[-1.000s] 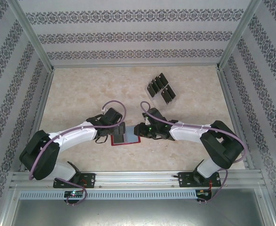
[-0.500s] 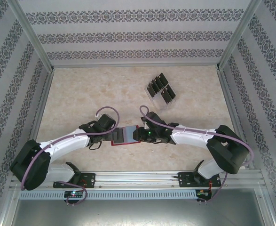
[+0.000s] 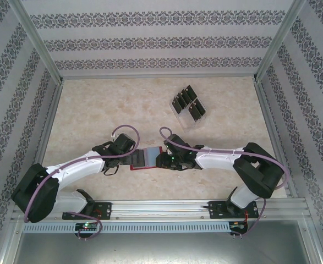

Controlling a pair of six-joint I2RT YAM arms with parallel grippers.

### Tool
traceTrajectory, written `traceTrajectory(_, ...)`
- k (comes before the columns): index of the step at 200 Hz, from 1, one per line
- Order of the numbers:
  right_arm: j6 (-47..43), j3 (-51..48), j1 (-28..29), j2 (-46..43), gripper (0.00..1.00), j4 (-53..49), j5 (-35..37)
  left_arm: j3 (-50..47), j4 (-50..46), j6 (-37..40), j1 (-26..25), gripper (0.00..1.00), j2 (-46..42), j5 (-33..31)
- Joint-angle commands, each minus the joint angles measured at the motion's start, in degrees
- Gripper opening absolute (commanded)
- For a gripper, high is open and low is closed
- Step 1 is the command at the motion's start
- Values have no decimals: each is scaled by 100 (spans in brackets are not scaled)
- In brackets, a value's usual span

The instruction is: Put the credit cards into the card holder

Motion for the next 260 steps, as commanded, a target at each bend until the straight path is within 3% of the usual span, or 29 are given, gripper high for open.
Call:
traceTrajectory(1,78,160,78,126,34,36,103,-76,-10,108,48,100,-132,-42)
traceTrajectory(96,75,169,117,-212,31,-208,197,-144,130,105,48,100,-100,3)
traceTrajectory(204,73,353,117,233,29,-86,186,-131,158,112,48,100,-96,3)
traceTrajectory(229,69,394,117,322,26,-87,183,-132,167,108,46,100,-101,-4)
traceTrajectory(260,64,407,117,368,12,-88,166,-118,158,124,47,100,-109,4)
